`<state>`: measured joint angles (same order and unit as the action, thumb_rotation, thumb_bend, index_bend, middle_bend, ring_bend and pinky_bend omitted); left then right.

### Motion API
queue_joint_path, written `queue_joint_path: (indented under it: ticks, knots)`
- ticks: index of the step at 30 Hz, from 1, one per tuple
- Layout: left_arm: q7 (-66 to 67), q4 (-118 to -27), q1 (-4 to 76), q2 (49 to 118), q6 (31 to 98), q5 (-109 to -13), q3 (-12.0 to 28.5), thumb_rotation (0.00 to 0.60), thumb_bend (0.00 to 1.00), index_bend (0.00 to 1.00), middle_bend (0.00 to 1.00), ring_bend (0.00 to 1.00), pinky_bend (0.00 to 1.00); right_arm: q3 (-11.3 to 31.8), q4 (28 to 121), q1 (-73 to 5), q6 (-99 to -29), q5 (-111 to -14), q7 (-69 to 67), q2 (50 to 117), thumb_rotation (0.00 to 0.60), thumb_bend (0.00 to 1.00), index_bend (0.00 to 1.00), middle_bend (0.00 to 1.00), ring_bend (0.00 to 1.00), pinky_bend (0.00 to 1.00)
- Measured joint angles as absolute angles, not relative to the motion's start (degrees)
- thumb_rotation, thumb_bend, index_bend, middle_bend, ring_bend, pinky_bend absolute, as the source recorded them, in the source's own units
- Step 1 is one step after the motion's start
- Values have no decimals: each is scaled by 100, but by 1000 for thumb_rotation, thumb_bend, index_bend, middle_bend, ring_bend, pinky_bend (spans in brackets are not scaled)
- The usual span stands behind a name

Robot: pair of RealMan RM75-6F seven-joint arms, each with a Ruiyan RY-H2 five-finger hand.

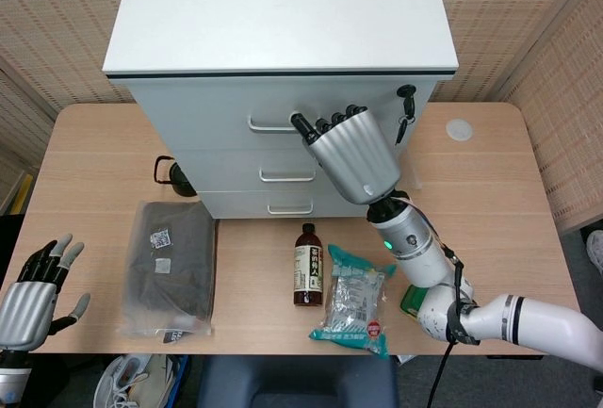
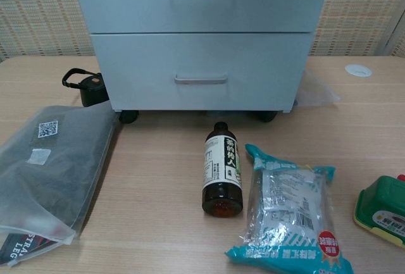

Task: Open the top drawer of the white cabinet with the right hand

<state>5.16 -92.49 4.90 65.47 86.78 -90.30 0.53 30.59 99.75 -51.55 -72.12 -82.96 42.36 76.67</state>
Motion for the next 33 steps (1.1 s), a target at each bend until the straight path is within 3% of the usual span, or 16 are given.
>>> queue_joint_path:
  ticks: [33]
  knots:
    - [537,-9298,502,6520,8651,-9022,42,600,325,91,2,31,112,2775,9794,-5542,-7427,-8234,4178,7622,600,303,575,936,974,980]
